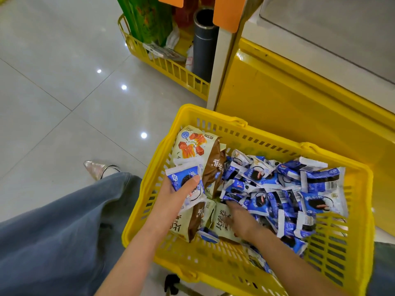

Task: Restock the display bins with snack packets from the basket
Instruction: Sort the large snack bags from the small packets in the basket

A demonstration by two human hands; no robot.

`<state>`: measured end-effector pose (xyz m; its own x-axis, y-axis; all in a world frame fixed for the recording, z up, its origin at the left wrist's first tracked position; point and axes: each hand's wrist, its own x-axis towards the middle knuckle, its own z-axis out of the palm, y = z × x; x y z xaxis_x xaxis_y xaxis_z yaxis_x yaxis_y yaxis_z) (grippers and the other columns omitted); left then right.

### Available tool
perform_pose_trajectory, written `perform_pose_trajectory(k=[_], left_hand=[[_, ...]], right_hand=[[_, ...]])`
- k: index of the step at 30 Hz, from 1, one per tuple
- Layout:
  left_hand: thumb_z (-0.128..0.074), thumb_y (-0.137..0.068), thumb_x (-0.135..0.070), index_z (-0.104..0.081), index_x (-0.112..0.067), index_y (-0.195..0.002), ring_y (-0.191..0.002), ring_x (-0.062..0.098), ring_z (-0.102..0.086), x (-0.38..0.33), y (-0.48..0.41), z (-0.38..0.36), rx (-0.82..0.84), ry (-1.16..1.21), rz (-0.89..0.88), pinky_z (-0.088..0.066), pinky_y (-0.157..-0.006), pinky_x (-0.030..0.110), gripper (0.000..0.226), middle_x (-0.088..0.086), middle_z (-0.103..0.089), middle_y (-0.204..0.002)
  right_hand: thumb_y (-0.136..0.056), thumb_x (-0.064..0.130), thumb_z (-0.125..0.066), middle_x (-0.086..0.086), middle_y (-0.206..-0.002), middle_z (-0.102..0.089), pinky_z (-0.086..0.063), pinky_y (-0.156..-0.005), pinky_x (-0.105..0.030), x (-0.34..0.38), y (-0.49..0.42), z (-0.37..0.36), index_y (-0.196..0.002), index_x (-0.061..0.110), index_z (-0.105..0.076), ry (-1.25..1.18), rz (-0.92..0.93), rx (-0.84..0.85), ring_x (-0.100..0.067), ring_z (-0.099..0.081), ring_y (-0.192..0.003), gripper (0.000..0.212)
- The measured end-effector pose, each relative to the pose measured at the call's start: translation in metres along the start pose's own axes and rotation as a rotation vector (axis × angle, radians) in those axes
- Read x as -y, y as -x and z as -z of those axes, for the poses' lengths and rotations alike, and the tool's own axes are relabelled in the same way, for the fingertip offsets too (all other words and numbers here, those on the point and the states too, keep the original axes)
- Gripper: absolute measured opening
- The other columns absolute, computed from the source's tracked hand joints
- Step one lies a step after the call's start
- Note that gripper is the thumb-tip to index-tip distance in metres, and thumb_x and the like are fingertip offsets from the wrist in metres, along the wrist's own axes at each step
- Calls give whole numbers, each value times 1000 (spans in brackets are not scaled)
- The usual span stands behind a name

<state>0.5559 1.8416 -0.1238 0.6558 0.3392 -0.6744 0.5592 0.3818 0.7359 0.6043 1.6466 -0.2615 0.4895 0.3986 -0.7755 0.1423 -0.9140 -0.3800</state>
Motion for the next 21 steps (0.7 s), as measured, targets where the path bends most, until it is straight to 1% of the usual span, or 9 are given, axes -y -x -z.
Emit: perform_pose_trajectory(k=[2,4,6,8,10,13,15,18,21], left_hand=[[-66,-54,-50,-53,-43,-92,-73,-2,-68,0,-2,0,-21,-5,-4,-48,-49,9,41,-19,-69,-84],[-64,-55,-51,-52,-42,-93,-78,4,-69,1,-3,-1,-42,-11,0,-50,-51,12,41,-13,-69,-91],[-64,-59,-51,-52,-41,-99,-84,8,-68,2,-3,-1,-59,-8,-1,-53,-53,14,44,-8,-68,-98],[-64,-64,-47,-51,-39,-106,-86,8,-67,1,-3,-2,-70,-2,-15,-52,-53,14,44,-8,-67,-99],[-64,-62,-48,-53,-39,-100,-84,4,-66,0,-3,-3,-68,-3,-33,-51,-52,12,41,-10,-66,-97],[-63,-55,-51,-55,-39,-94,-76,2,-68,-2,2,-3,-65,0,-53,-50,-50,12,41,-13,-68,-89],[-65,-62,-47,-55,-38,-99,-77,2,-68,-4,5,-3,-71,8,-83,-52,-52,13,39,-14,-69,-89],[-64,-78,-36,-54,-36,-105,-86,10,-68,-10,9,1,-103,16,-132,-56,-63,24,28,-6,-69,-98],[-65,-81,-32,-55,-34,-98,-86,15,-69,-19,13,7,-121,84,-168,-56,-72,33,20,-3,-70,-98]], right_hand=[[-97,32,-46,-12,-144,-37,-37,-106,-34,3,-4,5,-142,9,-34,128,-1,-18,-27,-40,-130,51],[-97,33,-47,-10,-133,-46,-43,-97,-35,7,-5,9,-134,11,-44,243,2,-33,-27,-48,-121,43],[-96,34,-49,-8,-121,-53,-46,-85,-33,10,-2,11,-119,13,-54,309,38,-74,-25,-53,-110,31],[-96,34,-49,-2,-104,-56,-42,-71,-28,10,3,11,-94,17,-53,305,95,-157,-18,-54,-93,17],[-95,36,-50,4,-92,-52,-35,-65,-25,9,11,12,-82,20,-45,286,154,-233,-13,-49,-82,21],[-93,39,-52,10,-85,-51,-35,-62,-23,2,30,19,-78,22,-48,201,255,-337,-8,-47,-76,23],[-91,38,-56,12,-77,-49,-39,-59,-23,-3,48,29,-77,22,-51,95,301,-423,-7,-48,-68,22],[-87,40,-57,9,-68,-48,-41,-54,-25,-1,80,49,-69,26,-46,-67,350,-568,-8,-48,-58,25],[-82,44,-56,7,-67,-54,-43,-56,-23,18,109,72,-67,28,-48,-260,355,-692,-10,-54,-63,23]])
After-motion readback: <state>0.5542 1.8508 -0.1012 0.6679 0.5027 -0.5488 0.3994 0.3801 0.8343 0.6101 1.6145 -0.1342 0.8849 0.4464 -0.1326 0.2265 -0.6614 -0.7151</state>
